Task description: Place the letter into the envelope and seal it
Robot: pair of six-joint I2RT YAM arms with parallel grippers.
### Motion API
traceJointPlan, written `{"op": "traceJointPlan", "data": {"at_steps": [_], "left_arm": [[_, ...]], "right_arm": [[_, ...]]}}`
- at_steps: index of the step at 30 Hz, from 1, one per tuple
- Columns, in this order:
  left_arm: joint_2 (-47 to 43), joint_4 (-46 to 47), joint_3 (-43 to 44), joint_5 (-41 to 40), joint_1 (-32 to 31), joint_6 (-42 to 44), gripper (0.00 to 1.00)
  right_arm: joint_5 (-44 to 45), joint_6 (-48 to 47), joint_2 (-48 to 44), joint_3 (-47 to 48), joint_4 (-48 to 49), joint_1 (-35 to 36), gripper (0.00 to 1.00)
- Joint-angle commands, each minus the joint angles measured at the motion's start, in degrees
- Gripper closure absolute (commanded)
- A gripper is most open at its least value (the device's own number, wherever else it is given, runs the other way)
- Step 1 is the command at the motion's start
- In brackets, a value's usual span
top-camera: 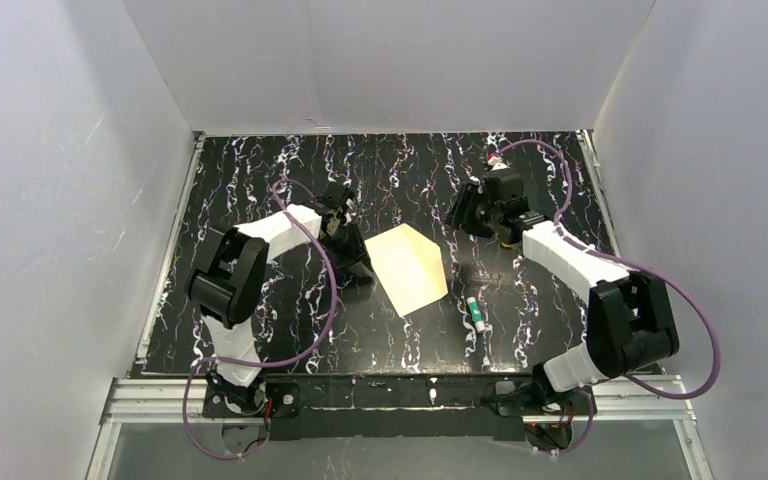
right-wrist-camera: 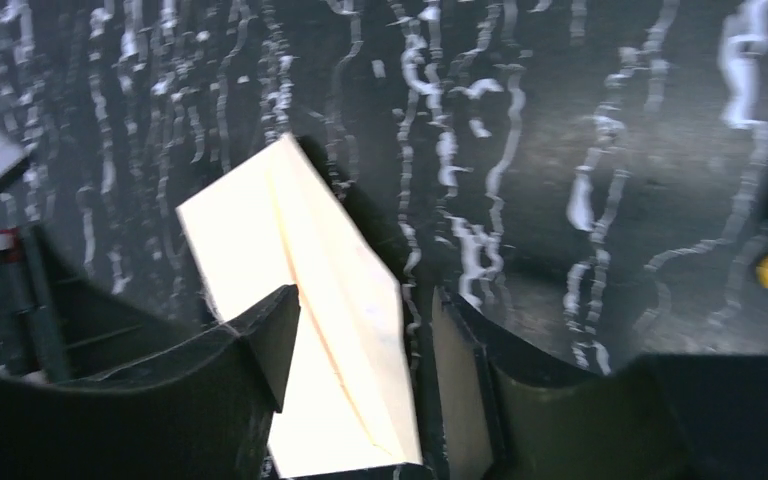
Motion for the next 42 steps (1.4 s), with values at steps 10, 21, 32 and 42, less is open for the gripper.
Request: {"op": "traceJointPlan", "data": {"at_steps": [10,21,32,42], "left_arm": [[-22.81,-8.41,4.12,-26.76,1.46,20.73,0.03],[-32.15,-1.02,2.63,-24.21,7.29,23.18,0.02],[-30.08,1.22,0.79,-13.37,8.15,20.99,0.02],[-30.58,0.72,1.69,-15.29,8.24,21.78,0.02]], "right_arm": [[9.36,-6.64,-6.55,5.02,-40.29,-1.12,0.31],[-1.6,-8.21,-8.03,-5.69,-43.15,-0.63,0.31],[-1.52,-6.92,-2.68,-9.33,-37.05,2.22,0.49],[4.08,-6.12,-0.46,-9.35,-35.52,4.66,0.55]]}}
